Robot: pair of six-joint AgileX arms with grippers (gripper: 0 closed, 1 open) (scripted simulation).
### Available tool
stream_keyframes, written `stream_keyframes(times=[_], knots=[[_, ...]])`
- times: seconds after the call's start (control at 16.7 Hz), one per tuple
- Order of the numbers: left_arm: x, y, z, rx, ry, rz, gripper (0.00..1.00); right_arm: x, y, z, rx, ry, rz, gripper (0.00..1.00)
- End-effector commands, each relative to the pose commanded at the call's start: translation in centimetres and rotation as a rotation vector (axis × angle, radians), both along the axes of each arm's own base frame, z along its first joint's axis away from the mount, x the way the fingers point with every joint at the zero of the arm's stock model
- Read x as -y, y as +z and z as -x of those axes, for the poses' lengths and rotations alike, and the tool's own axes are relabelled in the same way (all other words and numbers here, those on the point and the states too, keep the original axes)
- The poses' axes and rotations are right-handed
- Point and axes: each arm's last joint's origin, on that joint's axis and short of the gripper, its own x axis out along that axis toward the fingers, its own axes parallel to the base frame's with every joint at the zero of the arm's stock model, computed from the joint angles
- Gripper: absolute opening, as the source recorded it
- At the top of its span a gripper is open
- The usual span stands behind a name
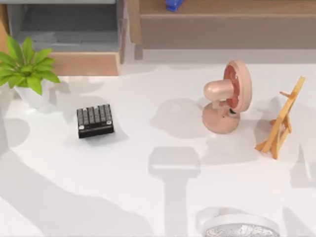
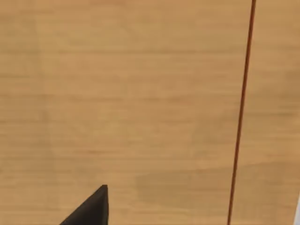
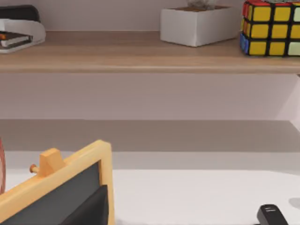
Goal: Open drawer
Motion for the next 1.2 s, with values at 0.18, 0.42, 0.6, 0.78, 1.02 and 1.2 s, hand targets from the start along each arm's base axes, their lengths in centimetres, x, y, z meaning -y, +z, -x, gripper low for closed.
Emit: stream_keyframes(times=[0.18,0.42,0.6,0.78,1.02,1.2], knots=[[0.0,0.0,-0.02,0.0,0.0,0.0,1.0,0.0,0.0,0.0,0.0,0.0,0.0,1.0],[0.0,0.0,-0.02,0.0,0.0,0.0,0.7,0.0,0.0,0.0,0.0,0.0,0.0,1.0],[0.0,0.0,-0.02,0.0,0.0,0.0,0.47,0.0,0.0,0.0,0.0,0.0,0.0,1.0],[0.0,0.0,-0.02,0.0,0.0,0.0,0.25,0.0,0.0,0.0,0.0,0.0,0.0,1.0],[0.0,0.0,-0.02,0.0,0.0,0.0,0.0,0.0,0.0,0.0,0.0,0.0,0.0,1.0],[0.0,0.0,-0.02,0.0,0.0,0.0,0.0,0.0,0.0,0.0,0.0,0.0,0.0,1.0]])
